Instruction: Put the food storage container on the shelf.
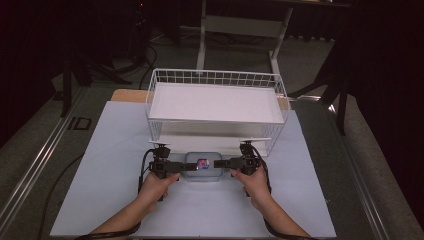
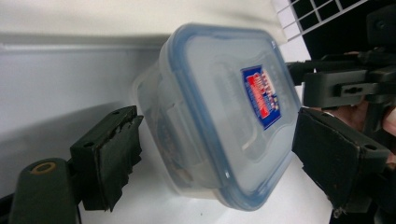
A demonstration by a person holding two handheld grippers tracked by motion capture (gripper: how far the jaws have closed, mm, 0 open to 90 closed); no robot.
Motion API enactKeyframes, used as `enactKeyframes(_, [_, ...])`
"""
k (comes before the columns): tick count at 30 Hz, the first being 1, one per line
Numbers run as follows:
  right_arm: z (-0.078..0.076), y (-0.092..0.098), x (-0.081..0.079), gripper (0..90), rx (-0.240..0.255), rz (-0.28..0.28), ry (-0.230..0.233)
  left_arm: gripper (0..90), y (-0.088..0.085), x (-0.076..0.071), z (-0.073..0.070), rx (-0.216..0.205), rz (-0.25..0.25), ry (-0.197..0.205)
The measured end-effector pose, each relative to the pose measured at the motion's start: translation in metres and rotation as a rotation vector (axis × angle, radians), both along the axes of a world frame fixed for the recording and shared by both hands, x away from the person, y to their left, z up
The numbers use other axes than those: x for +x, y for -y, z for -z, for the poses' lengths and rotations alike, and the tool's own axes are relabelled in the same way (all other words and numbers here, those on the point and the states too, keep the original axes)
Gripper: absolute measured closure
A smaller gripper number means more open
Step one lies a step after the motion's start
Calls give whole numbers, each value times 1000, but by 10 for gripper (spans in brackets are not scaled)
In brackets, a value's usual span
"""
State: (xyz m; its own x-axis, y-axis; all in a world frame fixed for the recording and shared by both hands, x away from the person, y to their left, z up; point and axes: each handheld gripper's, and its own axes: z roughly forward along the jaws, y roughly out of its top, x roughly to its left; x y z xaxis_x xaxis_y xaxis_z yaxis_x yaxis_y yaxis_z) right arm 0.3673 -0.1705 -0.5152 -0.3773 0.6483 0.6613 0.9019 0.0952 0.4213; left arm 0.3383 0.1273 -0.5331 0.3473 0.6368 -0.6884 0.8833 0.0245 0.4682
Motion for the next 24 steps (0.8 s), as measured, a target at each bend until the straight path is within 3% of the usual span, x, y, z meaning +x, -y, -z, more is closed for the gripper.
enactKeyframes(2, [3,-1,0,336,2,-2,-15,221,2,1,4,-14,16,-27])
enactKeyframes(5, [7,-4,0,355,-6,-12,-37,279,3,2,5,-7,13,-33])
enactKeyframes(11, [10,-2,3,405,37,5,-100,323,0,2,6,-26,5,-29])
enactKeyframes(15, [9,0,2,427,42,7,-127,337,1,2,5,-25,1,-49])
enactKeyframes(18, [8,2,0,443,43,1,-129,383,1,-2,-1,5,19,-26])
enactKeyframes(24, [3,4,-10,476,34,-6,-90,451,-1,-7,-7,17,35,-11])
